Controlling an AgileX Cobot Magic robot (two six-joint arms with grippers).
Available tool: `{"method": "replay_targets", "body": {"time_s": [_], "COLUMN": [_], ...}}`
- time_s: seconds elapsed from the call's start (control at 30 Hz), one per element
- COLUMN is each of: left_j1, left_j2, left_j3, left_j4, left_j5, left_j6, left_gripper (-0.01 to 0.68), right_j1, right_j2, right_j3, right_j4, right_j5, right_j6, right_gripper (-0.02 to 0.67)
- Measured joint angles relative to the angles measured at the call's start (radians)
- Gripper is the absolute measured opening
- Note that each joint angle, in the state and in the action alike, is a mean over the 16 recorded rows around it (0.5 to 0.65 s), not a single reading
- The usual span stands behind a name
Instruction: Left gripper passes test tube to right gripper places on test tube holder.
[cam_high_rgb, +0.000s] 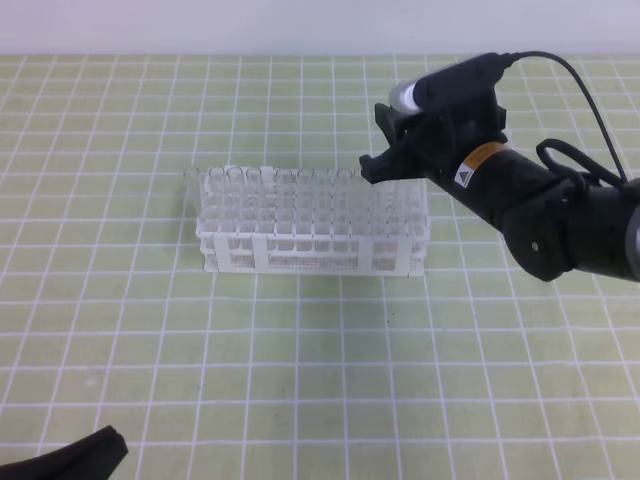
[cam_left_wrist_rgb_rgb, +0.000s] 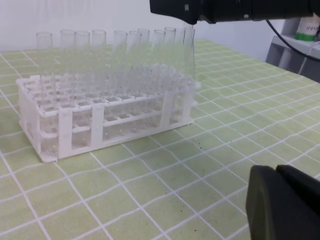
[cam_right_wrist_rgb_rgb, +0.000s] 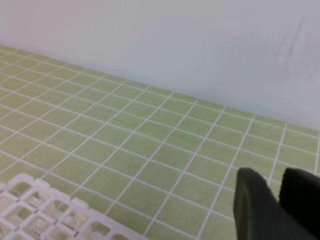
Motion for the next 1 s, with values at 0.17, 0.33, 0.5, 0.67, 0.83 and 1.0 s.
{"method": "replay_targets", "body": {"time_s": [0.17, 0.33, 0.5, 0.67, 0.83, 1.0], "left_j1": [0.0, 0.0, 0.0, 0.0, 0.0, 0.0], "left_j2": [0.001, 0.001, 0.002, 0.001, 0.002, 0.001], "left_j3": [0.003, 0.005, 0.006, 0.005, 0.006, 0.003], "left_j4": [0.006, 0.008, 0.011, 0.008, 0.011, 0.006], "left_j5": [0.002, 0.003, 0.003, 0.002, 0.002, 0.002], "left_j6": [0.001, 0.001, 0.001, 0.001, 0.001, 0.001], "left_gripper": [-0.002, -0.002, -0.002, -0.002, -0.002, -0.002], "right_j1": [0.0, 0.0, 0.0, 0.0, 0.0, 0.0], "right_j2": [-0.019, -0.036, -0.045, -0.055, -0.071, -0.088], "right_j3": [0.001, 0.002, 0.002, 0.002, 0.002, 0.002], "right_j4": [0.0, 0.0, 0.0, 0.0, 0.0, 0.0], "right_j5": [0.022, 0.042, 0.058, 0.074, 0.088, 0.098], "right_j6": [0.0, 0.0, 0.0, 0.0, 0.0, 0.0], "right_gripper": [0.086, 0.086, 0.086, 0.085, 0.085, 0.085]}}
